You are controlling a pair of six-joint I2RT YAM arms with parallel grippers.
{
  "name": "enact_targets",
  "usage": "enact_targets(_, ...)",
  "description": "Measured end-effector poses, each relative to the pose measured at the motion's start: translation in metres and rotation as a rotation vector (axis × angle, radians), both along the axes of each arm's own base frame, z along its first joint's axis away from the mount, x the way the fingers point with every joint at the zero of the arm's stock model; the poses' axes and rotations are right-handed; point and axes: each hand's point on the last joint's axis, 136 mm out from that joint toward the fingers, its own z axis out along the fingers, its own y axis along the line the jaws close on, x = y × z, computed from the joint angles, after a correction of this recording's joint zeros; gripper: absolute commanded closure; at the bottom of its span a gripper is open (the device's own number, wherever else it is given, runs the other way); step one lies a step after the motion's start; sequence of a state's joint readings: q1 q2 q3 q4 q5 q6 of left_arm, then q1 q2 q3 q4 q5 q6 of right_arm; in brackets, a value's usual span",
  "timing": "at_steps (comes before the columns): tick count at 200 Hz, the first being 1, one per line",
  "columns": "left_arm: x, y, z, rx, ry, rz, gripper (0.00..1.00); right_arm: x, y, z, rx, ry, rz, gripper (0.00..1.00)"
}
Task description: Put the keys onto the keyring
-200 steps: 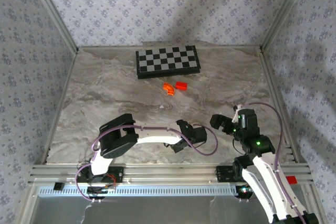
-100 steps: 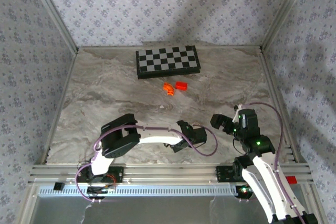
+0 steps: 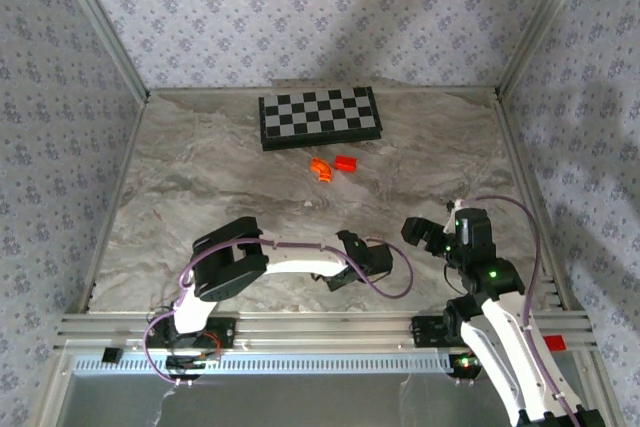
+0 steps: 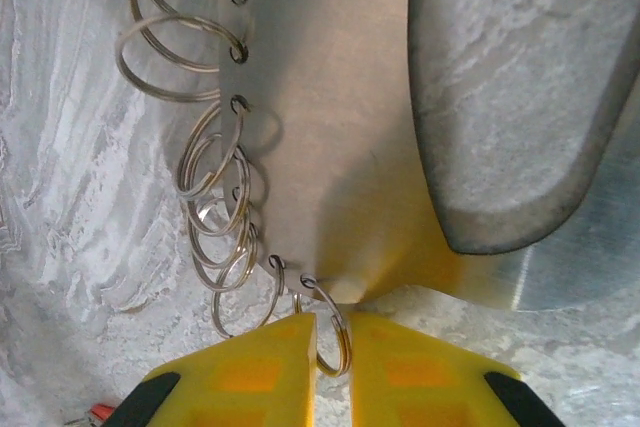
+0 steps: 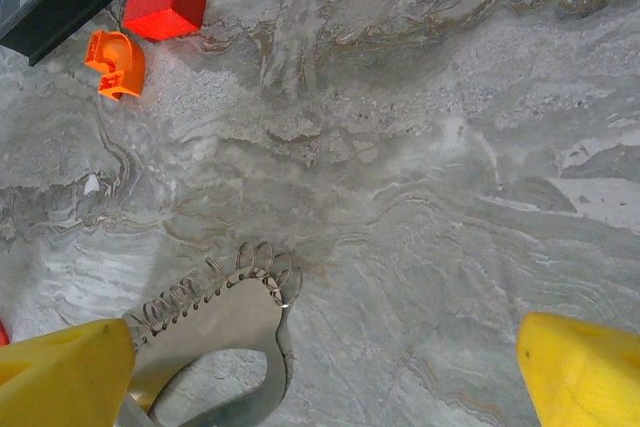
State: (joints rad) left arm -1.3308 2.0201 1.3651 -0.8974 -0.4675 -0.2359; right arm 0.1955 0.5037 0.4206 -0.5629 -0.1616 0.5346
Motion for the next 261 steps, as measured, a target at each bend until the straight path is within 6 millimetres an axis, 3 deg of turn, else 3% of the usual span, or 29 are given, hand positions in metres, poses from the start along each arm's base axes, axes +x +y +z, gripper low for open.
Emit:
enact_targets(42,0.003,0.002,0.002,0.012,-0.016,-0.012,1.0,0.0,-0.001,0.001,0.001,-0.006,-0.002,0.0)
enact_targets(110,-0.001,0.0,0.019,-0.046,-0.002,-0.014,1.0,-0.001,-0.001,0.004,0.003,-0.016,-0.002,0.0)
enact_targets(182,-0.005,-0.008,0.094,-0.368,0.019,-0.052,1.0,0.003,0.003,0.018,0.024,-0.076,0.018,0.0)
enact_targets(228,-0.011,-0.007,0.137,-0.567,0.004,-0.141,1.0,0.011,0.027,0.07,0.135,-0.297,0.127,0.0)
enact_targets(261,-0.011,-0.002,0.165,-0.727,-0.004,-0.176,1.0,0.01,0.042,0.095,0.178,-0.402,0.213,0.0)
